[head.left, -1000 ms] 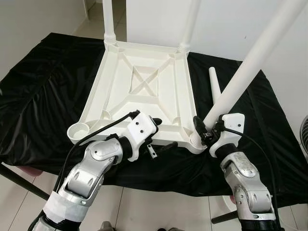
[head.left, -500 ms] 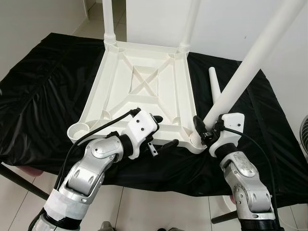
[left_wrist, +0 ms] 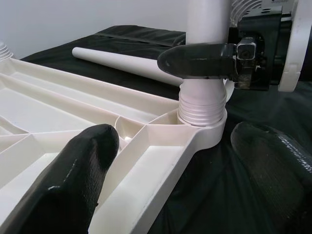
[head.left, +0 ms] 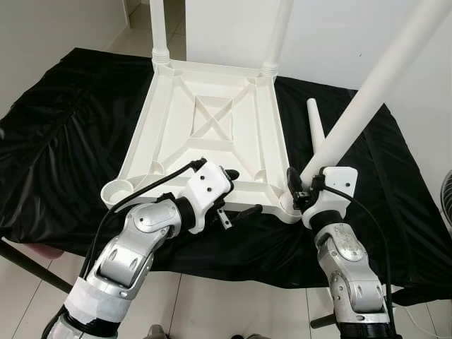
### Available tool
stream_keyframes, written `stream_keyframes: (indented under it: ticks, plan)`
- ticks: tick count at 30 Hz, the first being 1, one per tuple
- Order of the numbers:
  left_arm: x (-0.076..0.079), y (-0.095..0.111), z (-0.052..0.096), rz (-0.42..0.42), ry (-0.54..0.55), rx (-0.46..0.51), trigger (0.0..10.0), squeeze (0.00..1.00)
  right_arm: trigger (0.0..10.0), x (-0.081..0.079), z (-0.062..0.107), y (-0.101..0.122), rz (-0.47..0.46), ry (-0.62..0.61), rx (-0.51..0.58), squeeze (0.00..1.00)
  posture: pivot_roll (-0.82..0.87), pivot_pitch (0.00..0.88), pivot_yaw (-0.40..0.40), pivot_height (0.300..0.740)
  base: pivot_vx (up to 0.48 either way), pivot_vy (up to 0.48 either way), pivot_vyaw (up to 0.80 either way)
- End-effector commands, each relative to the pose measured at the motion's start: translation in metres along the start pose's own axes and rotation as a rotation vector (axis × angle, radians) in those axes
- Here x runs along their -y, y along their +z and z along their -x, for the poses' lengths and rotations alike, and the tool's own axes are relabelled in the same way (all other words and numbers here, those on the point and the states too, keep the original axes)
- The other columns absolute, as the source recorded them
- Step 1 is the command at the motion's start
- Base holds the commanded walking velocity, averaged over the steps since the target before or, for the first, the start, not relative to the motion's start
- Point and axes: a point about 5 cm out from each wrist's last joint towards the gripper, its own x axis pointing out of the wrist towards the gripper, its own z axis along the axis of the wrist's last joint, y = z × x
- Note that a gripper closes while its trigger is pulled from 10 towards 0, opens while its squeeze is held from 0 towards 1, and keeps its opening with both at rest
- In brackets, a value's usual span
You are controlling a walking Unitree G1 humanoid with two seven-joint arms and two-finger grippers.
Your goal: Building children table
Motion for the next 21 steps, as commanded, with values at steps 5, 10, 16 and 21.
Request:
stream_keyframes:
  ticks: [5, 10, 16, 21]
  plan:
    - [-0.001, 0.001, 0.000, 0.001, 0.017, 0.006, 10.0, 0.00, 10.0, 0.010, 0.000, -0.023, -0.022, -0.134, -0.105, 0.00, 0.10, 0.092, -0.059, 0.740, 0.000, 0.000, 0.00]
    - [0.000, 0.001, -0.001, 0.001, 0.014, 0.008, 10.0, 0.00, 10.0, 0.005, -0.007, -0.021, -0.029, -0.205, -0.084, 0.00, 0.11, 0.087, -0.061, 0.740, 0.000, 0.000, 0.00]
    - [0.001, 0.002, -0.002, -0.001, 0.012, 0.009, 10.0, 0.00, 10.0, 0.004, -0.010, -0.021, -0.024, -0.276, -0.076, 0.00, 0.11, 0.082, -0.062, 0.740, 0.000, 0.000, 0.00]
    - [0.001, 0.002, -0.002, -0.004, 0.013, 0.010, 10.0, 0.00, 10.0, 0.006, -0.013, -0.023, -0.006, -0.359, -0.069, 0.00, 0.12, 0.070, -0.071, 0.740, 0.000, 0.000, 0.00]
